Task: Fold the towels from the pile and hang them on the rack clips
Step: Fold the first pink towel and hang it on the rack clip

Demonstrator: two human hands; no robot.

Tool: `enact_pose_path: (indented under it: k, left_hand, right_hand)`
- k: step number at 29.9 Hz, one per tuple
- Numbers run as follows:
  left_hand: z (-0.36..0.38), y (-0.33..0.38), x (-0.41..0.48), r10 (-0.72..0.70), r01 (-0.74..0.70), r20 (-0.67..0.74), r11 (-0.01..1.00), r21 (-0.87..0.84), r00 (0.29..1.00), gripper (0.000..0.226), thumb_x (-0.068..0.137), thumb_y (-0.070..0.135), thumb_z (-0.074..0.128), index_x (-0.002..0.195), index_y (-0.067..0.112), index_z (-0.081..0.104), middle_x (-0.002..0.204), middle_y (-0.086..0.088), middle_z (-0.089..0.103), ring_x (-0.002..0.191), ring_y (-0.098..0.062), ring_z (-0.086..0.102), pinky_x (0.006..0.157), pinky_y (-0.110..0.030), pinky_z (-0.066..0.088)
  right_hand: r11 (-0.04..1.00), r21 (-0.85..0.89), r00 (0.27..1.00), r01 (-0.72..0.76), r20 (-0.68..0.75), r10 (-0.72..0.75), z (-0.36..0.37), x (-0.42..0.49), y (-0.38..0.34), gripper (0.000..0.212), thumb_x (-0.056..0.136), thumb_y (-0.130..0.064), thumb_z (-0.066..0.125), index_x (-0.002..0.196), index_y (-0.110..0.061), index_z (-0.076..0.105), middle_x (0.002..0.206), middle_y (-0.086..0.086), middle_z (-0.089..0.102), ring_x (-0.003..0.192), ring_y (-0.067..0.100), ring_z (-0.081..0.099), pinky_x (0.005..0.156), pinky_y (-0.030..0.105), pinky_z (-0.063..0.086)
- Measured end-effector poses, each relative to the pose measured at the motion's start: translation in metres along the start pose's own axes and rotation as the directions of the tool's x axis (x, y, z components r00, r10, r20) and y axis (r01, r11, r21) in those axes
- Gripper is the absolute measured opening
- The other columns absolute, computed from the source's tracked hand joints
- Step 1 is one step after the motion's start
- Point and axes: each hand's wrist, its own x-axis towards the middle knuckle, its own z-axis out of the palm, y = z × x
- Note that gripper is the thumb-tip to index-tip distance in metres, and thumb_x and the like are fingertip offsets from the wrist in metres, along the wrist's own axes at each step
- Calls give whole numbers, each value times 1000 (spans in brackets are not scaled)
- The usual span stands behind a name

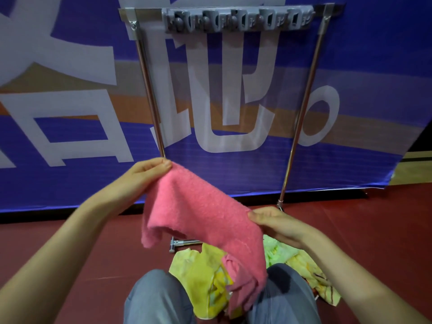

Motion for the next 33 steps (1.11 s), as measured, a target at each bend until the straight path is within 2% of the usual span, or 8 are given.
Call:
enact_pose_path:
  k: [3,6,11,17,19,23,27,33]
  left_hand:
    - [-2,-19,4,-131,128,-97,991,-42,987,24,83,39,52,86,20,67,80,6,70,85,-17,61,74,-26,46]
    - [14,-37,7,-219,223,-103,974,27,970,24,92,21,44,85,15,66,84,-1,66,83,-17,56,73,-23,44]
    - [58,-18,25,-150,151,115,989,2,982,41,93,40,31,101,19,65,107,1,69,102,-9,62,89,-23,43]
    - [91,28,38,-15,28,172,997,-78,985,62,76,57,33,103,11,65,107,-7,69,98,-15,65,84,-21,52]
    - [92,37,35,8,7,211,997,-72,977,48,74,55,39,97,24,67,94,3,73,88,-10,68,80,-19,54]
    - [89,46,29,94,-73,228,992,-99,969,35,74,39,47,91,15,65,69,7,68,63,-4,62,62,-15,51]
    - [81,45,21,14,22,226,988,-155,974,35,73,40,44,87,14,62,60,9,67,55,-2,62,53,-13,49]
    - [69,34,12,-247,278,328,959,-52,912,45,63,55,49,92,25,66,82,8,75,78,-8,69,79,-26,49]
  right_hand:
    - [995,85,998,60,9,-61,-2,-3,-21,64,42,-67,77,75,-13,68,65,-7,69,59,5,61,58,18,46]
    - [985,114,991,133,-5,-133,1,-4,-52,36,60,-52,66,77,-21,72,63,-10,70,61,1,63,61,13,49]
    - [984,36,985,173,-13,-172,4,1,-91,27,71,-38,48,84,-21,66,67,-11,69,66,3,62,69,20,49]
    - [984,-10,982,179,-66,-179,-3,-2,-107,31,70,-43,52,80,-19,68,71,-6,68,67,7,61,69,23,48]
    - [985,-41,983,165,-80,-168,-6,-8,-109,32,70,-44,51,83,-19,67,67,-8,67,63,5,61,63,19,49]
    - [991,-93,994,101,-39,-105,-5,-18,-105,34,70,-46,49,77,-17,65,59,-11,66,56,0,59,54,12,45]
    - [991,-127,998,33,-47,-39,-5,-24,-91,30,83,-39,46,75,-17,64,58,-11,66,57,3,59,54,13,44]
    - [979,-66,972,194,-121,-201,2,-19,-104,34,74,-43,49,90,-21,68,73,-9,69,70,5,62,67,18,47]
